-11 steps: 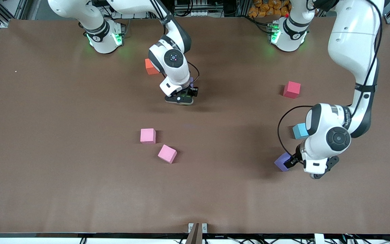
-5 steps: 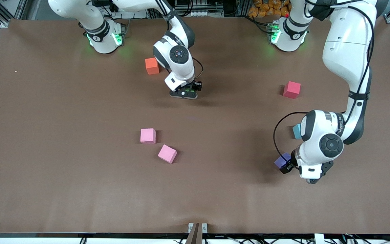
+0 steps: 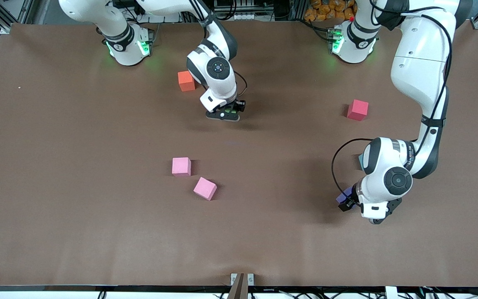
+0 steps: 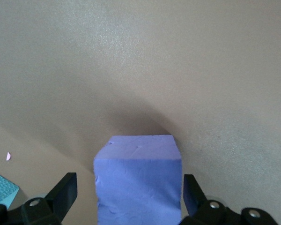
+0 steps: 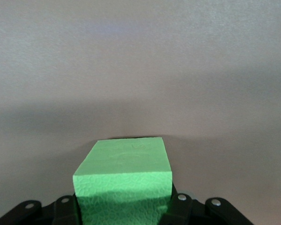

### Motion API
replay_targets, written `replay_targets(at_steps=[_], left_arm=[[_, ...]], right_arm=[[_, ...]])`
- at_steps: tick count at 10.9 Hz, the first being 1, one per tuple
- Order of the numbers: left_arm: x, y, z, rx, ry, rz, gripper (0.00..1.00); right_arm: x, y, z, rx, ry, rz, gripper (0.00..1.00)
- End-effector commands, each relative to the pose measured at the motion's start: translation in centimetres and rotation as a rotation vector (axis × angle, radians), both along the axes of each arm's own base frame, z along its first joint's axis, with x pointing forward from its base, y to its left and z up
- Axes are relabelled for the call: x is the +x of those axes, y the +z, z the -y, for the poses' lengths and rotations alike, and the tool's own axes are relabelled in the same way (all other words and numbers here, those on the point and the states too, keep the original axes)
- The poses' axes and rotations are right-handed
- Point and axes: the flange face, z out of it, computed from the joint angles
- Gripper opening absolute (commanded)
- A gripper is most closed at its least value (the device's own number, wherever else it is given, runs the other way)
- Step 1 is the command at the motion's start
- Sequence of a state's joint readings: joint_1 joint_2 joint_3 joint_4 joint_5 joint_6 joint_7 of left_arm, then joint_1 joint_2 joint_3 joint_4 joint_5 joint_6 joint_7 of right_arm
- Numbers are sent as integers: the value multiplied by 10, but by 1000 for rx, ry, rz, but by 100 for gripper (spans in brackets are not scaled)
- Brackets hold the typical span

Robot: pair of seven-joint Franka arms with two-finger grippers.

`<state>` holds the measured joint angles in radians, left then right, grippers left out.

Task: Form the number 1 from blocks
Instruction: 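Grasp the second purple block with the left gripper and lift it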

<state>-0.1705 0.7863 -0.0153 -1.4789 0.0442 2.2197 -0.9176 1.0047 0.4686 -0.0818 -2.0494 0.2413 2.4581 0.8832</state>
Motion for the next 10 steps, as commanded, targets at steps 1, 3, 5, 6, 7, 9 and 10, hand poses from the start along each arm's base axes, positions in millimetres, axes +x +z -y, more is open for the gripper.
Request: replay_targets(at_steps=[1, 3, 5, 6, 7, 9, 10], left_arm=[[3, 3, -1, 47, -25, 9, 31], [3, 3, 2, 46, -23, 9, 0], [1, 10, 6, 47, -25, 7, 0], [-7, 9, 20, 59, -43, -30, 0], [-16, 20, 35, 70, -66, -65, 0], [-27, 40, 56, 80, -114, -97, 0], [-32, 45, 75, 70, -141, -91, 0]], right_arm=[[-4, 0, 7, -3, -16, -14, 58], [-5, -1, 7, -3, -15, -14, 65], [-8, -2, 5, -5, -13, -15, 100], [-9, 0, 4, -2, -10, -13, 100], [-8, 5, 3, 6, -12, -8, 100], [13, 44, 15, 42, -50, 4, 100], [29, 57, 26, 54, -71, 19, 100]])
